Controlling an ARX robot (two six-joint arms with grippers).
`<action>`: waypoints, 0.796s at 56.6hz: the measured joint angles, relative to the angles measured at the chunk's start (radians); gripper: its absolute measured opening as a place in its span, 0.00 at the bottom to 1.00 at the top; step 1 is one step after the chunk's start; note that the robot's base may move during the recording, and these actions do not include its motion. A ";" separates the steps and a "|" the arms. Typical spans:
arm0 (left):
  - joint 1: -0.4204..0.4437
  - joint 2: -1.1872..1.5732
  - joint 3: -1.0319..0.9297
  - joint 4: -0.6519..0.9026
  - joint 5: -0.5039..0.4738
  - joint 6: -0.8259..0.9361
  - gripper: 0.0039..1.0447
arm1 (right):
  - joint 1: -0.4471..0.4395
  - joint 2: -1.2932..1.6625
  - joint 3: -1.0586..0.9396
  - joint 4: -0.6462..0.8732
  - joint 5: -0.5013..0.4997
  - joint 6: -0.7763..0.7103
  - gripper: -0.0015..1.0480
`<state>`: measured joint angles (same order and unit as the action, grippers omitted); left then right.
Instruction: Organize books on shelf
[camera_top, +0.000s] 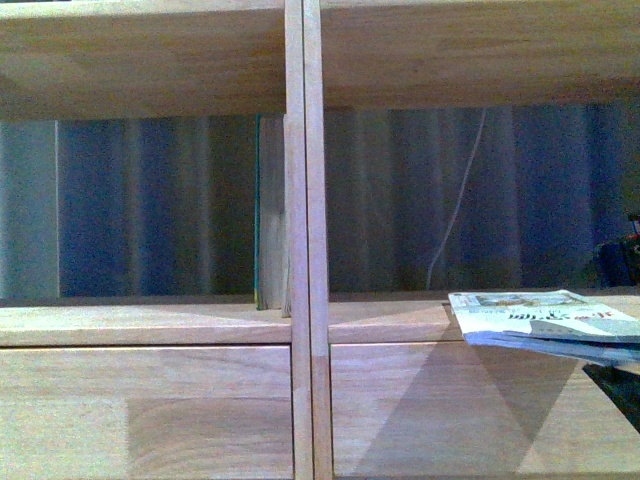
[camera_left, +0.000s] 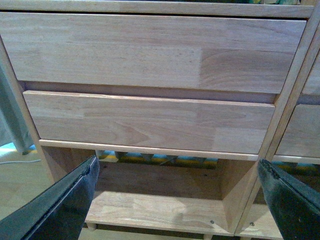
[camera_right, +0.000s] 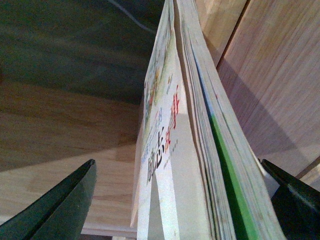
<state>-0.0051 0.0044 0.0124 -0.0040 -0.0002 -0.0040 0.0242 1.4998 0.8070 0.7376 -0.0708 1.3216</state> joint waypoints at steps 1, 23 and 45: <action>0.000 0.000 0.000 0.000 0.000 0.000 0.93 | 0.003 -0.002 0.000 -0.001 0.000 0.000 0.71; 0.000 0.000 0.000 0.000 0.000 0.000 0.93 | 0.023 -0.032 -0.003 -0.013 -0.008 0.002 0.16; 0.032 0.012 0.003 0.000 0.099 -0.019 0.93 | 0.022 -0.059 -0.031 0.007 -0.059 0.023 0.07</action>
<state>0.0269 0.0162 0.0154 -0.0044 0.0990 -0.0235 0.0463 1.4410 0.7757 0.7448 -0.1295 1.3449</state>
